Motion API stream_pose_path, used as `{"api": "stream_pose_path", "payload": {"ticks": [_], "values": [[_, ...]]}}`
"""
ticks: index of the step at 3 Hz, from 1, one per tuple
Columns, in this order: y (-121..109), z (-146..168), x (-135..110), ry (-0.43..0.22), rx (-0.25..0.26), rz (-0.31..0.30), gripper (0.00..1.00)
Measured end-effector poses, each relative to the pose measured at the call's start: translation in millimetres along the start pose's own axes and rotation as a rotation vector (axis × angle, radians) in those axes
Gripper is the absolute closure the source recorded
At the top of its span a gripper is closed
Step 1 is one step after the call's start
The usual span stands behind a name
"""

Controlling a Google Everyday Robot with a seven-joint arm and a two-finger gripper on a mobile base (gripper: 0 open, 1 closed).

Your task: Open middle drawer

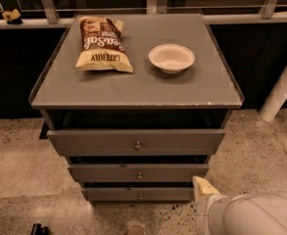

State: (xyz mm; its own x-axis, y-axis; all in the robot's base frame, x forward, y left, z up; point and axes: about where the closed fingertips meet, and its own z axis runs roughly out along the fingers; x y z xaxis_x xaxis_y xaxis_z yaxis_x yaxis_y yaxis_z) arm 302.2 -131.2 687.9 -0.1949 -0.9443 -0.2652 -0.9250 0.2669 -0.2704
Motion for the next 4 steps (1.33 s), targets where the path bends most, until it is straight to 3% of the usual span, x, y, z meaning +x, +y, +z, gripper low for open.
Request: {"api": "stream_pose_path", "payload": {"ticks": [2, 3, 4], "values": [[7.4, 71.5, -4.4, 0.050, -0.025, -0.069, 0.00], [-10.8, 96.9, 3.4, 0.103, -0.043, -0.070, 0.00], [-44.9, 120.7, 32.2, 0.131, -0.021, 0.077, 0.00]]}}
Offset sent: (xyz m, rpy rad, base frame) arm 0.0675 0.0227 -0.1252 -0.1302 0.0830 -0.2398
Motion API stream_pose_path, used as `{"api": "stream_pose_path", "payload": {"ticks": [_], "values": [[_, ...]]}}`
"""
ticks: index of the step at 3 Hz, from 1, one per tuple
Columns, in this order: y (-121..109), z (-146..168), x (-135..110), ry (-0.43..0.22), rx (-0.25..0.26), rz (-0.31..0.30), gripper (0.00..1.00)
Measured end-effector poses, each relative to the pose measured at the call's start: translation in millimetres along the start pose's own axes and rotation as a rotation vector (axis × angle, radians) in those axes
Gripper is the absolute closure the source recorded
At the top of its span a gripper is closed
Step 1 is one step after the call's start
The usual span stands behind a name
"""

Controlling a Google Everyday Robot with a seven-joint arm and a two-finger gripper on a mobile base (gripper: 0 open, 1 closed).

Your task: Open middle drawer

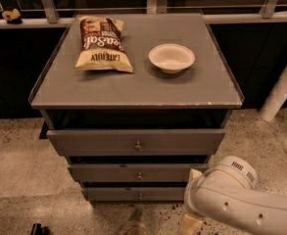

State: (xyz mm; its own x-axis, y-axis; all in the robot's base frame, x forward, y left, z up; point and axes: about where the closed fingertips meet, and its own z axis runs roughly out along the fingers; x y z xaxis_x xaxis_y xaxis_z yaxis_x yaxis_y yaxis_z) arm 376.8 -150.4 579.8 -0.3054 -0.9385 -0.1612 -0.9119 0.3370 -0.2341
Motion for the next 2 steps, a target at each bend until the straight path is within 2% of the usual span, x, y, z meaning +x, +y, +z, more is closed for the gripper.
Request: {"api": "stream_pose_path", "payload": {"ticks": [1, 2], "values": [[-30.0, 22.1, 31.8, -0.026, 0.006, 0.218, 0.00], [-30.7, 33.9, 46.7, -0.115, 0.004, 0.313, 0.00]]}}
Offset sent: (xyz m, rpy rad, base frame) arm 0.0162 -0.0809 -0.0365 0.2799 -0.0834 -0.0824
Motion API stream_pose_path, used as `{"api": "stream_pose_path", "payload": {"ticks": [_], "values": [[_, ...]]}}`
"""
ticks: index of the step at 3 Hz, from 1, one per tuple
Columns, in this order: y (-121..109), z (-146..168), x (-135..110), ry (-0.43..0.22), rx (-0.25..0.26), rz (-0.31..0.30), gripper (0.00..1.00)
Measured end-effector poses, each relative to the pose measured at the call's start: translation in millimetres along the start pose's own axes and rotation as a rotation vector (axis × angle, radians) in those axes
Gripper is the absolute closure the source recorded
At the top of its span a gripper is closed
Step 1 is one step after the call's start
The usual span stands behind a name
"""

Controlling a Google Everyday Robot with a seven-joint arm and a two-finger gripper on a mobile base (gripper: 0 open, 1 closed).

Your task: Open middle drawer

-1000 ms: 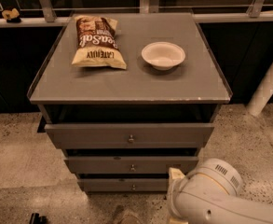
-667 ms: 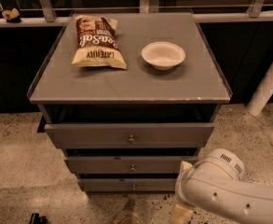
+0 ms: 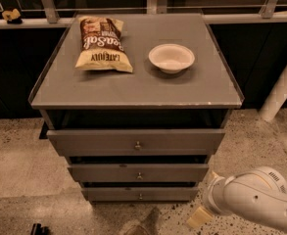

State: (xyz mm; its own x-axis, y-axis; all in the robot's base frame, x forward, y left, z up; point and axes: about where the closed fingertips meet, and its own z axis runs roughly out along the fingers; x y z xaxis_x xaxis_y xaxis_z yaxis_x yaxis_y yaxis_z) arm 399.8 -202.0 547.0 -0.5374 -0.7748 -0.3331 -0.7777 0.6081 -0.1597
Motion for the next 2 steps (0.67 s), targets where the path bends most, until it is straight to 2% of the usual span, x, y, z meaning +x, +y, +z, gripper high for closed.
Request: {"api": "stream_pose_path", "payload": {"ticks": [1, 2], "values": [[14.5, 7.9, 2.9, -0.082, -0.066, 0.045, 0.00], [15.1, 0.7, 16.1, -0.099, -0.057, 0.019, 0.00]]}}
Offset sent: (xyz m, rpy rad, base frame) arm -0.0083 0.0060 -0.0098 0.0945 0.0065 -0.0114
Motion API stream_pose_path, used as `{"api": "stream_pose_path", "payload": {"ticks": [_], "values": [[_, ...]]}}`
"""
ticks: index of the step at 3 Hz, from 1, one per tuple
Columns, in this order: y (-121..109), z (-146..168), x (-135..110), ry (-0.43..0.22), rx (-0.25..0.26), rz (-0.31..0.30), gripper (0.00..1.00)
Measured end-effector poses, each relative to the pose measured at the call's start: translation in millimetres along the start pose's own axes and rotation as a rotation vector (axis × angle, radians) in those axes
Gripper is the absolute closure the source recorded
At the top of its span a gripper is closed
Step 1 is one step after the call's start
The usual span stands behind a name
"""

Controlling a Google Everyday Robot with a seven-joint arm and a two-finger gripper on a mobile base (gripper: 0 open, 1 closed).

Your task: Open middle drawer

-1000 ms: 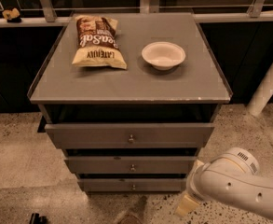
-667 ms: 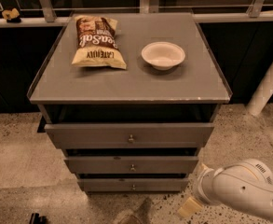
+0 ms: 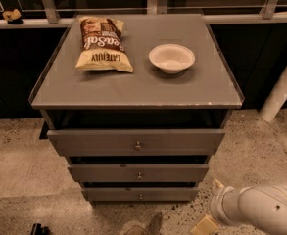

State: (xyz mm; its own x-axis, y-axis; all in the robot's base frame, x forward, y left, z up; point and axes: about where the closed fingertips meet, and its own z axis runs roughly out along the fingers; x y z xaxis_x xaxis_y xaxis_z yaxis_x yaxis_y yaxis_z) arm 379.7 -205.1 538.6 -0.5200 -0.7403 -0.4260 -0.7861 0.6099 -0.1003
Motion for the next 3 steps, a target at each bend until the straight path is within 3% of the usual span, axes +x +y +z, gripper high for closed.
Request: {"api": "stream_pose_path", "payload": {"ticks": [2, 3], "values": [[29.6, 4.5, -8.5, -0.078, 0.070, -0.092, 0.00], [34.1, 7.0, -6.5, -0.109, 0.109, -0.136, 0.00]]}}
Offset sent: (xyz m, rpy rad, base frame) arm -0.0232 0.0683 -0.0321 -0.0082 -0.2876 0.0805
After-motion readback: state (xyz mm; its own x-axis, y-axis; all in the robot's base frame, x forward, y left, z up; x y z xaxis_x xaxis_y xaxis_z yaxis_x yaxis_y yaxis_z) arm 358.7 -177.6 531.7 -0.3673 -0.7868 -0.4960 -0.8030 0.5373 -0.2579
